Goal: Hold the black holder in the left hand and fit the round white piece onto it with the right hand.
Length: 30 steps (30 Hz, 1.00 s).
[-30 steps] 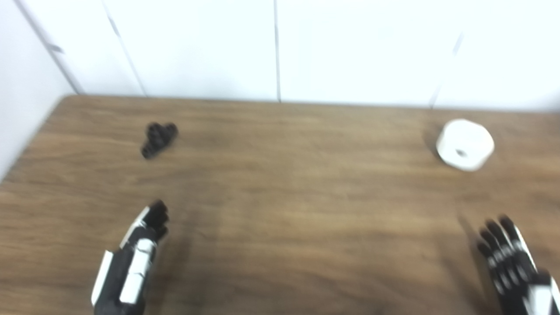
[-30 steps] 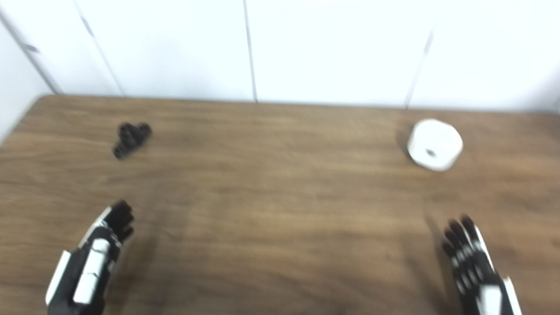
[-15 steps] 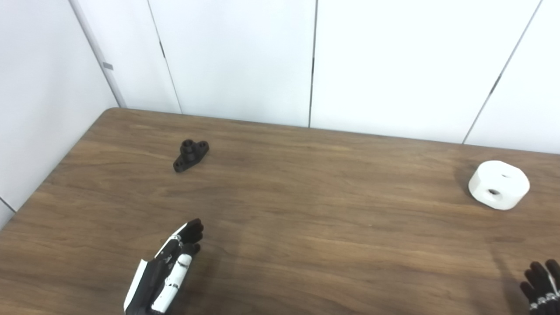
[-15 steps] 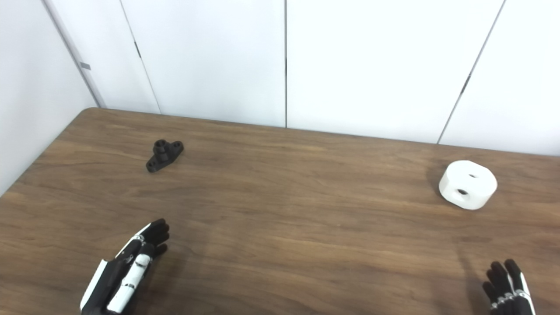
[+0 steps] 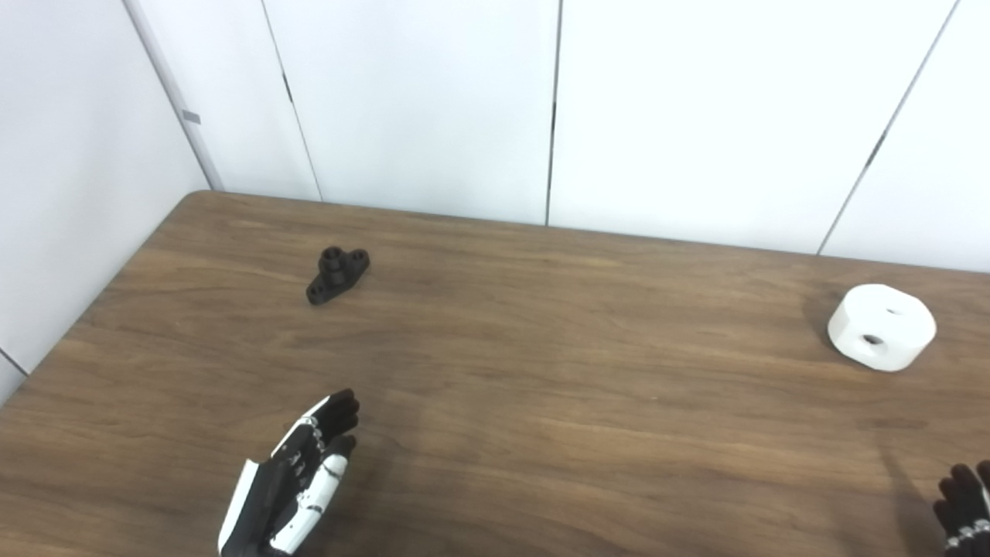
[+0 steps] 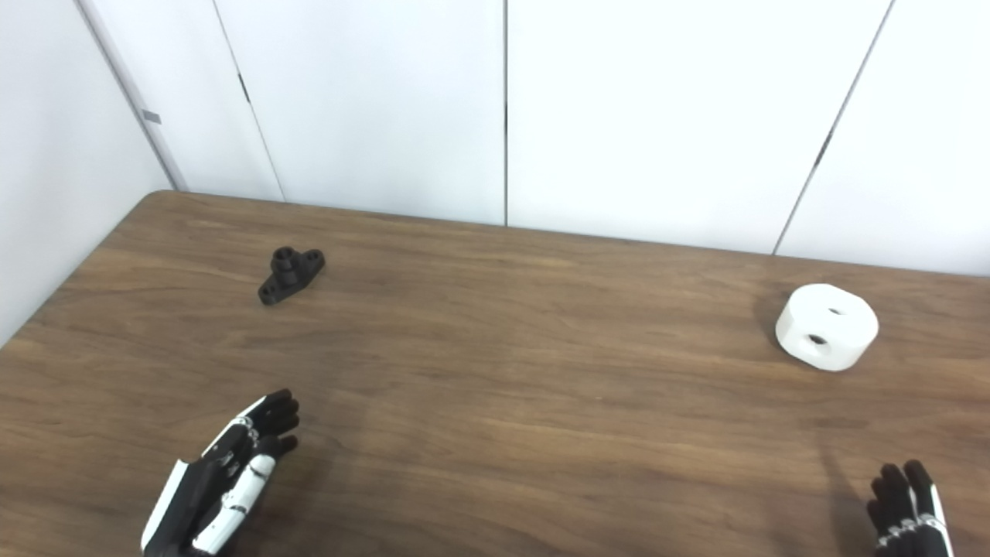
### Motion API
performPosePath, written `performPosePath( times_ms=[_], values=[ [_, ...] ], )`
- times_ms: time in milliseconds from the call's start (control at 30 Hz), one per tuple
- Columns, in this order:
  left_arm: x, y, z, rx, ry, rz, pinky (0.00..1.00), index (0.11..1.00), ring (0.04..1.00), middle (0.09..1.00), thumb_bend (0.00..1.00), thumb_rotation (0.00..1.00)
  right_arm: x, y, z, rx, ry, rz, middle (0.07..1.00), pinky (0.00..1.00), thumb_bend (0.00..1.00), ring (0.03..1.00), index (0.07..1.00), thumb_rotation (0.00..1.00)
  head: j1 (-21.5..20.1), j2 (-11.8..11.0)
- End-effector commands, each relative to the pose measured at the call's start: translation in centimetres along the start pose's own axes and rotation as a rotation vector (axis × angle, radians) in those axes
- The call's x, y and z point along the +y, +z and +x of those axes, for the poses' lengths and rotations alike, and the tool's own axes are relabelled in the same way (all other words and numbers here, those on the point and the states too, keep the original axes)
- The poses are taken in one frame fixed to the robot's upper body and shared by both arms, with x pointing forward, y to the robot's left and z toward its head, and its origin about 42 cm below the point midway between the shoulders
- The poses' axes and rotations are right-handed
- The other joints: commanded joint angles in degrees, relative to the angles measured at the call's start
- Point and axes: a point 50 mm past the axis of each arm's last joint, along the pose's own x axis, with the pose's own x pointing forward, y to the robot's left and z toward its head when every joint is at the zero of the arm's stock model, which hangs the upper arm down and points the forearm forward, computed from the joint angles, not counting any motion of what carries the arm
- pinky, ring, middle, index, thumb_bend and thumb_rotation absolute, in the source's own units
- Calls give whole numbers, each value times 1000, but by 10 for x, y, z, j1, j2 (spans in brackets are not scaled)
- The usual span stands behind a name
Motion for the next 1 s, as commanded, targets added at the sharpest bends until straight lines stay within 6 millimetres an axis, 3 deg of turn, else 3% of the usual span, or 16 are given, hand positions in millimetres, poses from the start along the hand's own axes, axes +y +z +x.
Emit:
performPosePath(
  times_ms=[0, 167, 367, 500, 567, 767, 967],
  values=[
    [0, 21, 10, -89, 40, 79, 792, 841, 846, 854, 468, 259, -8, -10, -2, 51, -28, -17, 973, 992, 680, 977, 1000, 1000, -3, 1],
    [8, 46, 35, -169, 121, 230, 723, 796, 794, 805, 615, 36, -7, -9, -3, 54, -21, -15, 972, 992, 687, 977, 1000, 1000, -15, 3],
    [15, 70, 71, -246, 204, 435, 868, 792, 851, 819, 706, 18, -5, -9, -4, 49, -21, -15, 959, 933, 636, 950, 983, 1000, -19, 4],
    [21, 78, 92, -264, 223, 446, 828, 813, 850, 847, 695, 0, -5, -9, -4, 41, -15, -61, 946, 935, 621, 943, 976, 1000, -22, 6],
    [23, 82, 100, -245, 239, 485, 838, 821, 859, 854, 691, 30, -5, -9, -3, 40, -16, -69, 944, 955, 614, 955, 975, 1000, -23, 6],
    [28, 92, 119, -182, 277, 623, 823, 846, 869, 861, 719, 242, -2, -9, -4, 50, -14, -64, 934, 959, 614, 957, 963, 1000, -26, 5],
    [34, 96, 138, -188, 296, 743, 782, 846, 892, 892, 781, 306, 0, -11, -6, 52, -5, -59, 930, 939, 604, 947, 958, 1000, -27, 6]
  ],
)
